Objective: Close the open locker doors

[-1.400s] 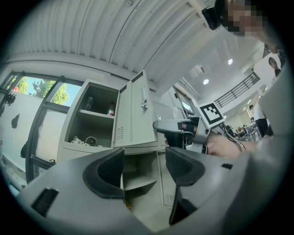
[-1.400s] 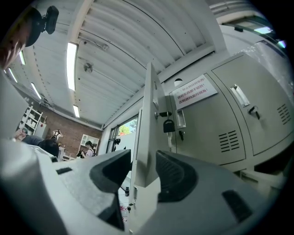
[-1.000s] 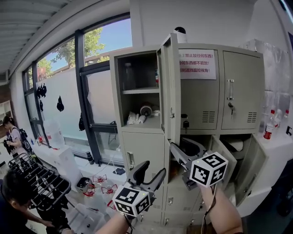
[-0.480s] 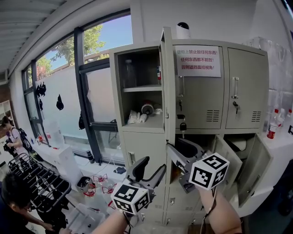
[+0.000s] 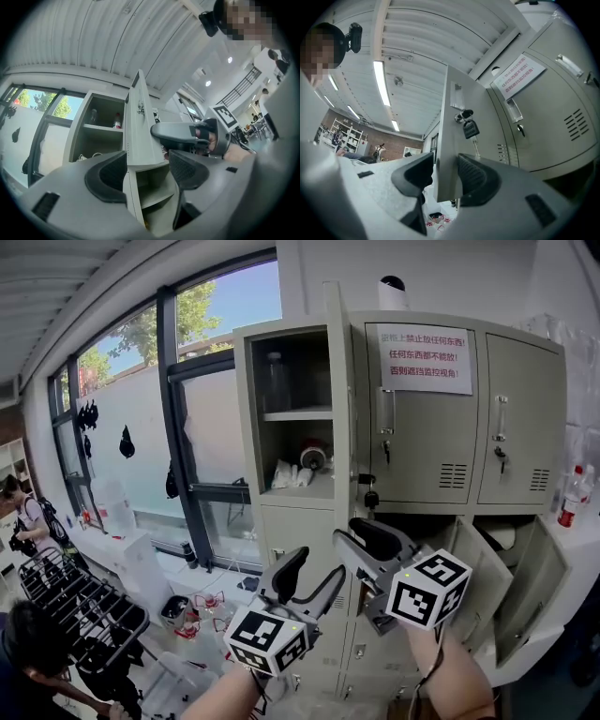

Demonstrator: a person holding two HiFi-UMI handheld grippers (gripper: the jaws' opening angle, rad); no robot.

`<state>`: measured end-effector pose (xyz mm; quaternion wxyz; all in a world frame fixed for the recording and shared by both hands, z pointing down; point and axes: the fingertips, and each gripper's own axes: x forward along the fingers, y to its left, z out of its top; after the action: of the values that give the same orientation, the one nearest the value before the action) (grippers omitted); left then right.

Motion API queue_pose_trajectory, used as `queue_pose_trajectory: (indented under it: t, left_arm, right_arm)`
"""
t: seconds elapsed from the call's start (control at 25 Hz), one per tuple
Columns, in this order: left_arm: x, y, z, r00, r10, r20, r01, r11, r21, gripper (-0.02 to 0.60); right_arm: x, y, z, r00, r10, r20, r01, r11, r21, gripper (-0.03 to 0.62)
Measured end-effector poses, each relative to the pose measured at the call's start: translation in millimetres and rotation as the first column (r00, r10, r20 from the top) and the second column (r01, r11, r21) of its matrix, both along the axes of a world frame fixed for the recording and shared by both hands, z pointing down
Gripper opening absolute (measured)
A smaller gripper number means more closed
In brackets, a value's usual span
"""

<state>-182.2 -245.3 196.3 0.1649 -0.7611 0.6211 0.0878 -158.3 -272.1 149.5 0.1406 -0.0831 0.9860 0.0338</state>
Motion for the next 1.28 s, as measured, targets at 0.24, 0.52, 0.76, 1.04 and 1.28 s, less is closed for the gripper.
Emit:
queue_pose_trajectory:
  t: [0.24, 0.52, 0.76, 1.04, 1.28]
  left_arm:
    - [-18.4, -0.9, -5.5, 1.000, -0.028, 0.005, 0.028, 1.000, 0.012, 0.273]
    - [-49.8, -5.8, -7.6, 0.997, -0.082, 0.009, 0.082, 0.997, 0.013, 0.272]
    - [-70.7, -10.7, -10.5, 0.994, -0.108, -0.007, 0.108, 0.994, 0.013, 0.267]
    - [-94.3, -14.2, -10.8, 0.991, -0.126, -0.041, 0.126, 0.992, 0.018, 0.258]
    - [-113.1, -17.7, -10.1, 0.991, -0.122, -0.057, 0.123, 0.992, 0.018, 0.252]
  right_arm:
    - [-26.1, 5.3, -0.9, 0.998, -0.057, -0.016, 0.057, 0.998, -0.001, 0.162]
    - [-50.0, 5.4, -0.9, 0.995, -0.095, -0.013, 0.095, 0.995, -0.004, 0.162]
    - [-66.0, 7.4, -1.4, 0.992, -0.122, -0.021, 0.122, 0.992, 0.009, 0.163]
    - [-71.8, 1.6, -0.8, 0.994, -0.112, -0.011, 0.112, 0.994, 0.014, 0.161]
    - [-80.8, -11.0, 8.0, 0.997, -0.067, -0.027, 0.067, 0.998, -0.009, 0.162]
